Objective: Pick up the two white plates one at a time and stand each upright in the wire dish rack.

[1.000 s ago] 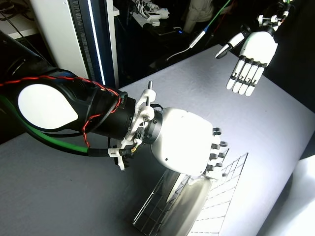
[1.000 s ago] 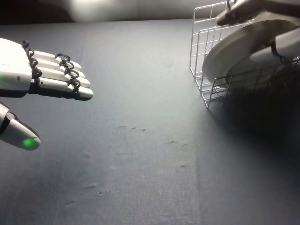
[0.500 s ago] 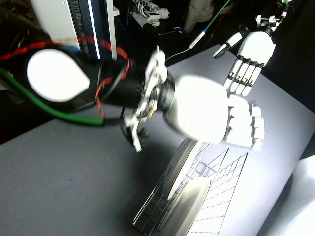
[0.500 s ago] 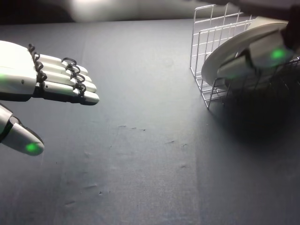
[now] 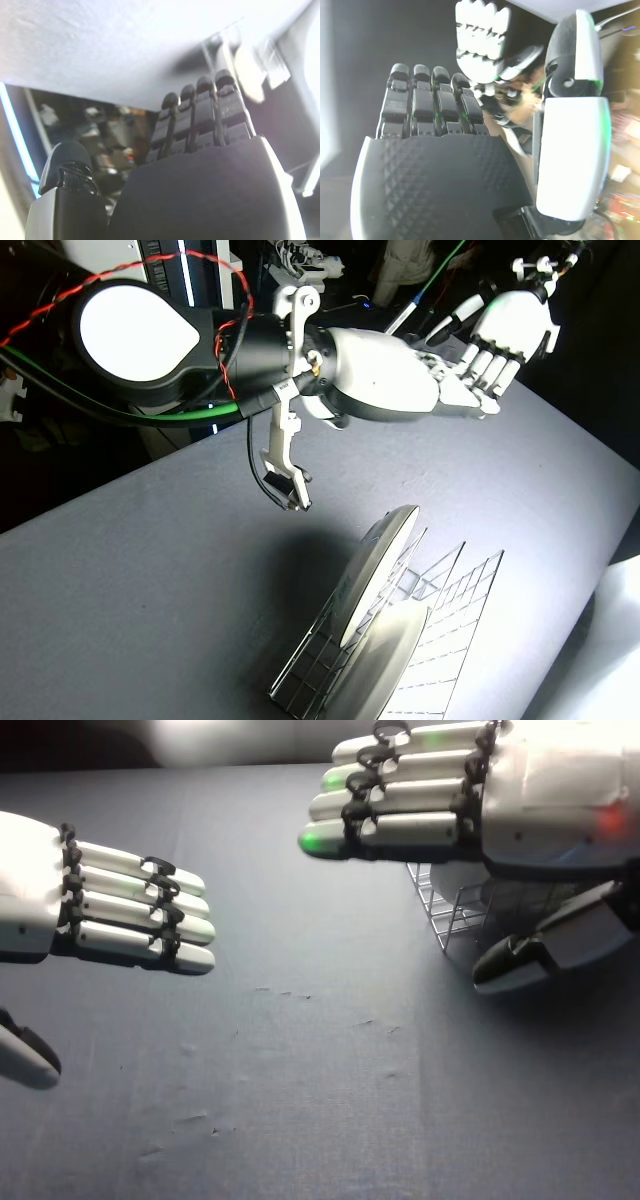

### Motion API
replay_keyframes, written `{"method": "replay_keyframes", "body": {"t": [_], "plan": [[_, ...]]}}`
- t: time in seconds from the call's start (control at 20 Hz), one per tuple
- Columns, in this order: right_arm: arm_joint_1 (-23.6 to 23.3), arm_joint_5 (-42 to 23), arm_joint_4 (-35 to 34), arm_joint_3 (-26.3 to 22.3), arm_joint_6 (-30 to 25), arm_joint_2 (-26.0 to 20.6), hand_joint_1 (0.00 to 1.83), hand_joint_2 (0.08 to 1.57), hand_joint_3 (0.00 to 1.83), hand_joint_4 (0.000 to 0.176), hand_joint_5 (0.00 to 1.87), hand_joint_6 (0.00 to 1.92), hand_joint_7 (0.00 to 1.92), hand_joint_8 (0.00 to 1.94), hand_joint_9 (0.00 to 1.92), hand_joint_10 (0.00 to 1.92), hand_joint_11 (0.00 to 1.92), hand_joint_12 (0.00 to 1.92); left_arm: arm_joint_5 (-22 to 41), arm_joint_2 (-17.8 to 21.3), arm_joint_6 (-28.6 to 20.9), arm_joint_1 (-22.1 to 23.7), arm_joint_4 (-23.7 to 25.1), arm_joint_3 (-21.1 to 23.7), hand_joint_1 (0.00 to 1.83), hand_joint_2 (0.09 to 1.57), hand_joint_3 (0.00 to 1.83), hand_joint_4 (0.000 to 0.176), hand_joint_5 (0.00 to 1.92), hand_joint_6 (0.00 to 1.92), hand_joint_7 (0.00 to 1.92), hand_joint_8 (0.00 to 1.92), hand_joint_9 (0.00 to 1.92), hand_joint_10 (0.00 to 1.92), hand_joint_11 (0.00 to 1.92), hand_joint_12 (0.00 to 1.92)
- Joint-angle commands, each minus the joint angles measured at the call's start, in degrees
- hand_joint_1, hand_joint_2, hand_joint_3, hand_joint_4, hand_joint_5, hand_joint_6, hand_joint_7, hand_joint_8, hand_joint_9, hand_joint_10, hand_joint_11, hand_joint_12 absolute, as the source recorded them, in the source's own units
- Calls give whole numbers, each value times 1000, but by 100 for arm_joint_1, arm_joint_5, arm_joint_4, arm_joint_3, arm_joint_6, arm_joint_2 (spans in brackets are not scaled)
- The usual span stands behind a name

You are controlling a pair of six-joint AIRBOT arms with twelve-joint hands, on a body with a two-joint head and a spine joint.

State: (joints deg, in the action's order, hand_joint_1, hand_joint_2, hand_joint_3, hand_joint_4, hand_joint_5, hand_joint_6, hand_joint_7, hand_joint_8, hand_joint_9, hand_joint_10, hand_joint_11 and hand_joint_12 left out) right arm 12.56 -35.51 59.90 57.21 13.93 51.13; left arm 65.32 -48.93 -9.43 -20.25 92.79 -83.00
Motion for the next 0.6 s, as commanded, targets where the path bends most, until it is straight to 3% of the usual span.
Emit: {"method": "replay_keyframes", "body": {"t": [0.0, 0.15, 0.4, 0.45, 0.5, 0.55], "plan": [[-30, -768, -223, -10, 49, -70, 886, 927, 0, 0, 0, 0, 0, 0, 0, 0, 0, 0, 283, 65, 10, 31, -472, 12, 0, 1130, 0, 0, 8, 3, 0, 0, 0, 0, 0, 0], [239, -1397, -171, -159, 327, -311, 858, 936, 2, 0, 0, 0, 0, 0, 0, 0, 0, 0, 509, 284, 281, 32, -480, 437, 0, 1135, 0, 0, 5, 0, 0, 0, 0, 0, 0, 0], [256, -1629, -170, -196, 380, -474, 811, 948, 7, 0, 0, 0, 0, 0, 0, 0, 26, 13, 553, 379, 370, 33, -389, 632, 0, 1140, 1, 0, 28, 10, 12, 5, 13, 5, 31, 15], [259, -1682, -170, -199, 397, -510, 740, 974, 4, 0, 71, 10, 74, 13, 80, 3, 0, 352, 553, 391, 352, 36, -389, 639, 0, 1149, 0, 0, 67, 8, 54, 11, 55, 2, 7, 140], [262, -1705, -171, -200, 411, -541, 715, 990, 2, 0, 166, 12, 167, 7, 156, 13, 0, 532, 569, 397, 352, 45, -389, 644, 0, 1158, 1, 0, 146, 1, 141, 1, 125, 5, 1, 296], [259, -1737, -172, -199, 431, -573, 729, 1020, 3, 0, 355, 24, 383, 20, 346, 40, 0, 850, 591, 400, 352, 50, -388, 653, 0, 1184, 0, 0, 369, 7, 412, 25, 371, 22, 0, 673]]}}
